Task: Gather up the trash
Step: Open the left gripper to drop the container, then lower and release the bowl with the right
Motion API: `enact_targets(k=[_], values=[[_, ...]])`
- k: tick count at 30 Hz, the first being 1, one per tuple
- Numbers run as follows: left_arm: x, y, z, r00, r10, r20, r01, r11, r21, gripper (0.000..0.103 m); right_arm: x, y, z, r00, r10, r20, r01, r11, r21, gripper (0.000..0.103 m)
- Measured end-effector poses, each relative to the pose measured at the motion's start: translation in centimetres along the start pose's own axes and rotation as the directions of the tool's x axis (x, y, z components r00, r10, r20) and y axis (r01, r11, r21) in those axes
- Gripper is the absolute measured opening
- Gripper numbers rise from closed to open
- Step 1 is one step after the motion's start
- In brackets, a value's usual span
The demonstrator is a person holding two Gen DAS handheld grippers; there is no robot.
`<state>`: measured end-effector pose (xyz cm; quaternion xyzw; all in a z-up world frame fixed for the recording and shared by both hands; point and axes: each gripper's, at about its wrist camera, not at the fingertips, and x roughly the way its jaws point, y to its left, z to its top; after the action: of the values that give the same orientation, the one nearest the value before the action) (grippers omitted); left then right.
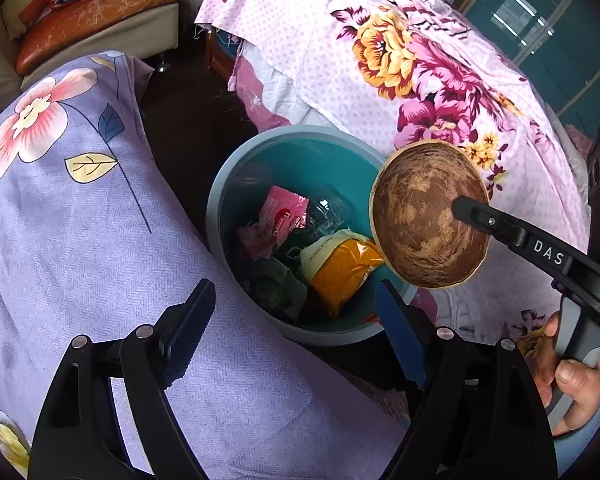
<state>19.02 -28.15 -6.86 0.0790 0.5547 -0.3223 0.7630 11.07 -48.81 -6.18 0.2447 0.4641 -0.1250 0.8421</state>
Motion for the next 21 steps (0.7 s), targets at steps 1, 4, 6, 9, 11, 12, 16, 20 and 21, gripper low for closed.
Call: enact_targets(k=[1, 4, 6, 9, 11, 12, 16, 20, 21], values=[[-0.1, 0.1, -0.1, 1.0, 0.0, 0.001, 0.0, 1.0, -0.004, 0.083, 0.2, 0.1, 0.0, 1.0, -0.002, -0.003, 0.002, 1.0, 0.0, 0.006], [-0.3, 0.4, -0.3, 1.0, -0.004, 0.004, 0.004, 1.0, -0.016, 0.086, 0.6, 0.2, 0.0, 1.0, -0.009, -0.013, 0.009, 1.0, -0.003, 0.006], [-0.5, 0.6, -0.5, 1.0, -0.002, 0.011, 0.002, 1.0, -0.019, 0.09, 0.8, 0.2, 0.0, 1.0, -0.011, -0.019, 0.011, 1.0, -0.002, 0.007], [-0.7, 0.7, -0.6, 1.0, -0.004, 0.016, 0.004, 1.0, -0.022, 0.09, 1.1, 0.2, -0.1, 0.999, -0.015, -0.031, 0.015, 1.0, -0.004, 0.008], [-0.7, 0.8, -0.7, 1.0, -0.008, 0.016, 0.009, 1.0, -0.026, 0.091, 1.4, 0.3, -0.2, 0.999, -0.015, -0.043, 0.015, 1.0, -0.012, 0.009], [-0.8, 0.9, -0.8, 1.0, -0.011, 0.016, 0.012, 1.0, -0.029, 0.091, 1.5, 0.4, -0.3, 0.999, -0.016, -0.046, 0.015, 1.0, -0.016, 0.01], [-0.9, 1.1, -1.0, 1.0, -0.018, 0.016, 0.019, 0.999, -0.039, 0.091, 1.9, 0.7, -0.5, 0.998, -0.01, -0.066, 0.008, 1.0, -0.028, 0.012], [-1.1, 1.3, -1.3, 1.0, -0.02, 0.015, 0.02, 0.999, -0.044, 0.091, 2.0, 0.8, -0.6, 0.997, -0.015, -0.069, 0.014, 1.0, -0.024, 0.022], [-1.1, 1.4, -1.3, 1.0, -0.02, 0.015, 0.021, 0.999, -0.046, 0.091, 2.0, 0.9, -0.7, 0.997, -0.015, -0.07, 0.013, 1.0, -0.023, 0.025]])
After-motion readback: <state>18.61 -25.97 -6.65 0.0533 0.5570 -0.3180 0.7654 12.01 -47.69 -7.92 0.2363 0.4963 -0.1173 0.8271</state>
